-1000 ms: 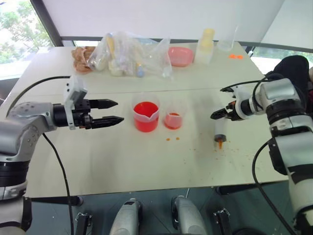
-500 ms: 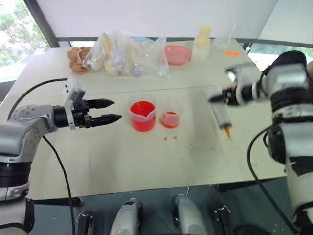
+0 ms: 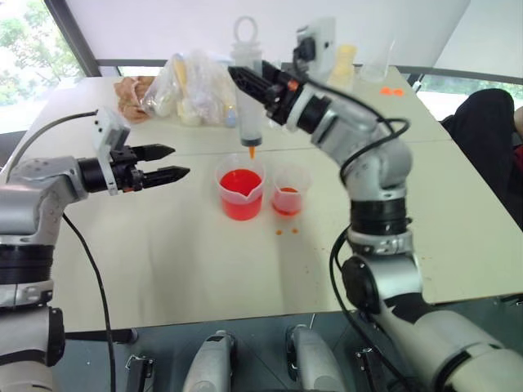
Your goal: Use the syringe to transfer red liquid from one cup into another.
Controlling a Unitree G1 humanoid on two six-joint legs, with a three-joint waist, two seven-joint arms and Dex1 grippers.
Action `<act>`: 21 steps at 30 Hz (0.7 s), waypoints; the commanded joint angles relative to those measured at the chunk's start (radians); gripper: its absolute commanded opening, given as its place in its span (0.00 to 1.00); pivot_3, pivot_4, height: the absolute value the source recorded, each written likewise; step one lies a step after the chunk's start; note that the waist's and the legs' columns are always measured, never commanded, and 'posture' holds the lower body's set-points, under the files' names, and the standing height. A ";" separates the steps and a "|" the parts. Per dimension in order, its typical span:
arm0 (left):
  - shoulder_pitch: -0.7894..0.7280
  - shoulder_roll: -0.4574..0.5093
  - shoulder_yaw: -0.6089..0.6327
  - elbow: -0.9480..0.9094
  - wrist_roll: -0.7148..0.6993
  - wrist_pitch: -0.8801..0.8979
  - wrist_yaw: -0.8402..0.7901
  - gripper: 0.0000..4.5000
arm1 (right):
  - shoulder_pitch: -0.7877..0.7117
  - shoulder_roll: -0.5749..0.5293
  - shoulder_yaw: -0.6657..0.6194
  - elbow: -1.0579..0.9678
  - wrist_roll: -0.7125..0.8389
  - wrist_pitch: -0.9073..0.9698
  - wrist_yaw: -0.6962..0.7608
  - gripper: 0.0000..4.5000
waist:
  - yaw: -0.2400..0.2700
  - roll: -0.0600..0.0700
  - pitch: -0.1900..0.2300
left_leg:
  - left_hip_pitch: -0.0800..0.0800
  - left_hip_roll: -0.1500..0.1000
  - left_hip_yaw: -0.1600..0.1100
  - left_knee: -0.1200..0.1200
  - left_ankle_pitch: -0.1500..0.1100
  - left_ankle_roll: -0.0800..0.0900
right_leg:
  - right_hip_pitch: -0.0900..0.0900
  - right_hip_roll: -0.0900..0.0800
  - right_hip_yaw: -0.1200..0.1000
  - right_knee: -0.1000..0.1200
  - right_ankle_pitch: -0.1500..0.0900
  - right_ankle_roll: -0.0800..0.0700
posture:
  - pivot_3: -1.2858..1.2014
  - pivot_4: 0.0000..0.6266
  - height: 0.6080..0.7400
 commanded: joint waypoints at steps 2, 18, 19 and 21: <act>-0.076 0.039 0.034 0.000 0.000 -0.006 -0.013 0.81 | 0.029 0.017 0.034 -0.021 -0.016 -0.114 -0.016 0.33 | -0.001 0.000 0.000 | 0.000 0.000 0.000 0.000 0.000 0.000 | 0.000 0.000 0.000 0.000 0.000 0.000 | 0.52 0.24 1.00; -0.412 -0.100 -0.029 0.132 0.062 -0.140 -0.019 0.81 | 0.136 0.064 0.151 0.055 -0.064 -0.231 -0.028 0.33 | -0.007 0.000 0.000 | 0.003 0.001 0.000 0.000 0.002 -0.003 | 0.000 0.003 0.001 0.001 0.001 -0.001 | 0.52 0.24 1.00; -0.428 -0.112 -0.039 0.154 0.074 -0.161 -0.027 0.81 | 0.138 0.066 0.155 0.060 -0.068 -0.236 -0.029 0.33 | -0.007 0.000 0.000 | 0.003 0.001 0.000 0.000 0.002 -0.003 | 0.000 0.003 0.001 0.001 0.001 -0.001 | 0.52 0.24 1.00; -0.462 -0.142 -0.051 0.207 0.098 -0.206 -0.027 0.81 | 0.144 0.070 0.161 0.064 -0.072 -0.243 -0.033 0.33 | -0.006 0.000 0.000 | 0.003 0.001 0.001 0.000 0.002 -0.003 | 0.000 0.003 0.001 0.001 0.001 -0.001 | 0.52 0.24 1.00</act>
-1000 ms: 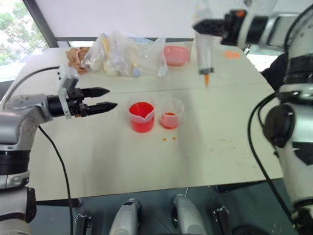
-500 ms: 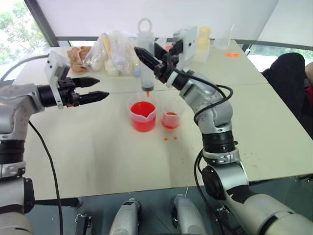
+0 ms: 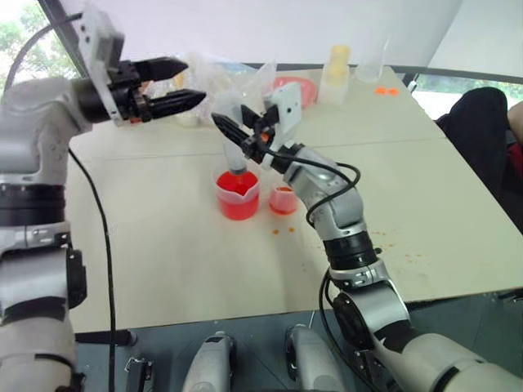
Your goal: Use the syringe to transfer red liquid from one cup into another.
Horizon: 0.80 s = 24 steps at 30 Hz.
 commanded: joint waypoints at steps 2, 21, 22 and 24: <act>-0.078 -0.049 -0.015 0.099 0.062 -0.121 0.006 0.81 | 0.005 0.014 0.011 -0.019 -0.009 -0.034 -0.011 0.33 | 0.001 0.000 0.000 | 0.000 0.000 0.000 0.000 0.000 0.000 | 0.000 0.000 0.000 0.000 0.000 0.000 | 0.52 0.24 1.00; -0.189 -0.146 -0.072 0.336 0.241 -0.384 0.012 0.81 | 0.048 0.043 0.045 -0.061 -0.025 -0.039 -0.045 0.33 | -0.001 0.000 0.000 | 0.000 0.000 0.000 0.000 0.000 0.000 | 0.000 0.000 0.000 0.000 0.000 0.000 | 0.52 0.24 1.00; -0.191 -0.148 -0.070 0.333 0.238 -0.384 0.009 0.75 | 0.048 0.044 0.046 -0.062 -0.026 -0.039 -0.044 0.33 | -0.001 0.000 0.000 | 0.000 0.000 0.000 0.000 0.000 0.000 | 0.000 0.000 0.000 0.000 0.000 0.000 | 0.52 0.24 1.00; -0.193 -0.150 -0.069 0.322 0.230 -0.382 -0.001 0.64 | 0.048 0.047 0.049 -0.061 -0.025 -0.039 -0.043 0.33 | 0.000 0.000 0.000 | 0.000 0.000 0.000 0.000 0.000 0.000 | 0.000 0.000 0.000 0.000 0.000 0.000 | 0.52 0.24 1.00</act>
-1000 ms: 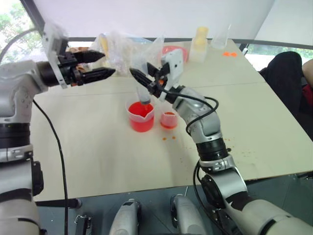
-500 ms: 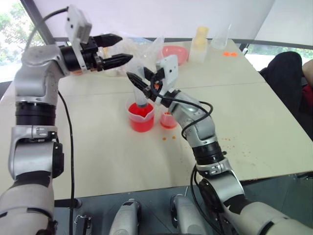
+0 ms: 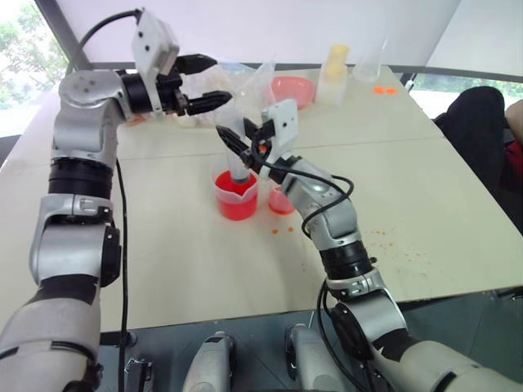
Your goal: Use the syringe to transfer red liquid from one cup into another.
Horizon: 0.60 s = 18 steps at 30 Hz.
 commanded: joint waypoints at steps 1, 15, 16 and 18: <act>-0.048 0.008 0.025 -0.023 -0.002 -0.008 0.009 0.55 | -0.012 0.028 0.031 -0.064 0.014 -0.024 0.025 0.33 | 0.000 0.000 0.000 | 0.000 0.000 0.000 0.000 0.000 0.000 | 0.000 0.000 0.000 0.000 0.000 0.000 | 0.52 0.24 1.00; -0.065 0.027 0.045 -0.076 -0.039 0.052 -0.047 0.01 | 0.017 0.060 0.060 -0.050 0.009 -0.024 0.039 0.33 | -0.001 0.000 0.000 | 0.000 0.000 0.000 0.000 0.000 0.000 | 0.000 0.000 0.000 0.000 0.000 0.000 | 0.52 0.24 1.00; -0.073 0.028 0.046 -0.071 -0.038 0.046 -0.049 0.01 | 0.021 0.063 0.063 -0.048 0.007 -0.024 0.040 0.33 | 0.000 0.000 0.000 | 0.000 0.000 0.000 0.000 0.000 0.000 | 0.000 0.000 0.000 0.000 0.000 0.000 | 0.52 0.24 1.00; -0.092 0.032 0.046 -0.053 -0.031 0.029 -0.052 0.01 | 0.027 0.070 0.070 -0.046 0.005 -0.024 0.043 0.33 | 0.000 0.000 0.000 | 0.000 0.000 0.000 0.000 0.000 0.000 | 0.000 0.000 0.000 0.000 0.000 0.000 | 0.52 0.24 1.00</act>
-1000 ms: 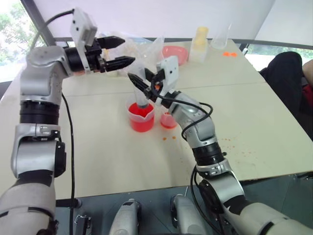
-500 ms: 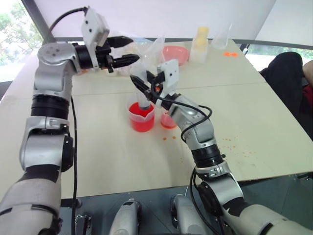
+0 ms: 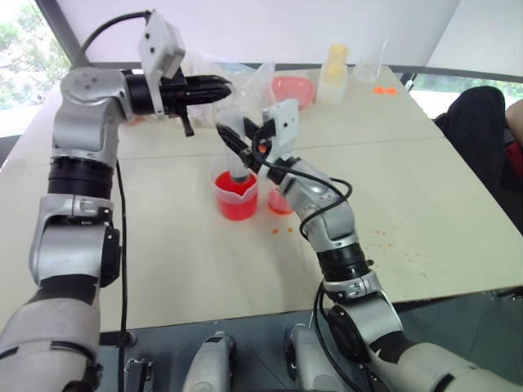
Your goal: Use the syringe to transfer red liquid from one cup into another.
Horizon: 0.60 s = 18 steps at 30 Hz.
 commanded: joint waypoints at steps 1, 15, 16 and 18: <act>-0.099 0.022 0.058 0.006 -0.015 -0.040 0.026 0.01 | 0.012 0.035 0.085 -0.042 0.004 -0.010 0.055 0.33 | 0.001 0.000 0.000 | 0.000 0.000 0.000 0.000 0.000 0.000 | 0.000 0.000 0.000 0.000 0.000 0.000 | 0.52 0.24 1.00; -0.169 0.021 0.054 0.117 0.005 -0.097 0.001 0.01 | 0.031 0.048 0.101 -0.036 -0.007 -0.021 0.057 0.33 | 0.000 0.000 0.000 | 0.000 0.000 0.000 0.000 0.000 0.000 | 0.000 0.000 0.000 0.000 0.000 0.000 | 0.52 0.24 1.00; -0.170 0.021 0.053 0.119 0.006 -0.093 0.003 0.01 | 0.032 0.048 0.100 -0.036 -0.008 -0.022 0.057 0.33 | 0.000 0.000 0.000 | 0.000 0.000 0.000 0.000 0.000 0.000 | 0.000 0.000 0.000 0.000 0.000 0.000 | 0.52 0.24 1.00; -0.164 0.022 0.048 0.116 0.009 -0.080 -0.001 0.01 | 0.031 0.048 0.094 -0.031 -0.011 -0.026 0.053 0.33 | 0.000 0.000 0.000 | 0.000 0.000 0.000 0.000 0.000 0.000 | 0.000 0.000 0.000 0.000 0.000 0.000 | 0.52 0.24 1.00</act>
